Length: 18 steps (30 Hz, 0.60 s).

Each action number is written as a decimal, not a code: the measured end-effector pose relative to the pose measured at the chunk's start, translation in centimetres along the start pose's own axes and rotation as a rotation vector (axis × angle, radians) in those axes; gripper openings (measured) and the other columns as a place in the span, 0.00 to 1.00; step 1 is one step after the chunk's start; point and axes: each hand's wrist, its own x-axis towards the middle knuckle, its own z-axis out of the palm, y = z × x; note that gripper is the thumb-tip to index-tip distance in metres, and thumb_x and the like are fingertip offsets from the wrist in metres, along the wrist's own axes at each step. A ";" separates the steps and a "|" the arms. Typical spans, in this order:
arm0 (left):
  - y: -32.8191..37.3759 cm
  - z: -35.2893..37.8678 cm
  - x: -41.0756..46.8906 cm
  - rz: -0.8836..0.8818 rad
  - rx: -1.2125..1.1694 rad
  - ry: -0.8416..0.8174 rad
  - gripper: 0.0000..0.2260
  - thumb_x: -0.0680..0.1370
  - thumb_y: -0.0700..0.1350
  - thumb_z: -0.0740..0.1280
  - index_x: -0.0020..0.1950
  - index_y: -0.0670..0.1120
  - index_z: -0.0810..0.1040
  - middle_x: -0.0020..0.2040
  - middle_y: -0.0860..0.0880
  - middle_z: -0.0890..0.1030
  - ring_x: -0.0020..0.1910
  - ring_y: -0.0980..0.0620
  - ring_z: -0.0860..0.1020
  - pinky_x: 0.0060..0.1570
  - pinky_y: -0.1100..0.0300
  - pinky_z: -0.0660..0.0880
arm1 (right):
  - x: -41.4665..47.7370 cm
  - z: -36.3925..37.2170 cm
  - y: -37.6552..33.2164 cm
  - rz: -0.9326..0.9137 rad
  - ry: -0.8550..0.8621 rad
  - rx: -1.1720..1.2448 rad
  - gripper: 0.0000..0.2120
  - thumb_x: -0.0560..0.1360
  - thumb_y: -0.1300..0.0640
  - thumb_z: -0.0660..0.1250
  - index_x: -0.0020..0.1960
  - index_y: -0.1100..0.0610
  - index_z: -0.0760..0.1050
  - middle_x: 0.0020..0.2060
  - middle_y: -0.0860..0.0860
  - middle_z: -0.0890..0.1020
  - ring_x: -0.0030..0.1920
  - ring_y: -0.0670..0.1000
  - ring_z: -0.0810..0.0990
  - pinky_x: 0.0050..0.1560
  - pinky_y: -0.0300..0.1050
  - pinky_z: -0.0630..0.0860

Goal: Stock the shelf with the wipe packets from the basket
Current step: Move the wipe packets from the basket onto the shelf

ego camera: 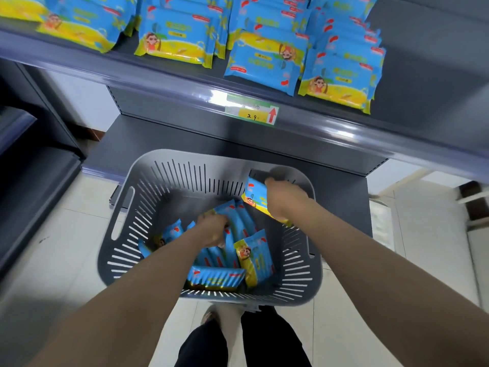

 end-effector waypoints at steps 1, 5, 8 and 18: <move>0.0 -0.2 -0.1 0.024 0.021 -0.026 0.24 0.69 0.49 0.73 0.62 0.46 0.72 0.59 0.48 0.76 0.63 0.45 0.67 0.61 0.52 0.63 | -0.2 -0.3 0.0 -0.006 0.001 -0.003 0.23 0.73 0.65 0.61 0.67 0.61 0.62 0.58 0.59 0.75 0.56 0.62 0.76 0.44 0.49 0.70; -0.2 -3.0 -1.9 0.069 -0.158 0.038 0.15 0.68 0.46 0.75 0.51 0.46 0.76 0.44 0.50 0.77 0.51 0.48 0.75 0.48 0.58 0.67 | -1.3 -2.7 -0.2 -0.024 0.071 -0.017 0.22 0.72 0.64 0.62 0.66 0.57 0.64 0.57 0.57 0.76 0.55 0.61 0.76 0.47 0.50 0.73; 0.5 -7.1 -4.0 0.085 -0.380 0.140 0.15 0.67 0.39 0.74 0.52 0.43 0.77 0.35 0.50 0.75 0.34 0.51 0.74 0.32 0.64 0.69 | -2.8 -6.1 -0.6 -0.012 0.168 0.006 0.19 0.72 0.65 0.61 0.63 0.55 0.68 0.55 0.56 0.75 0.55 0.61 0.75 0.47 0.50 0.67; 7.5 -22.7 -10.8 0.355 -0.419 0.396 0.13 0.66 0.41 0.76 0.44 0.50 0.74 0.37 0.53 0.74 0.33 0.55 0.73 0.31 0.63 0.71 | -6.9 -21.4 4.9 0.015 0.559 0.032 0.22 0.74 0.63 0.57 0.67 0.52 0.66 0.62 0.55 0.74 0.61 0.59 0.73 0.57 0.54 0.67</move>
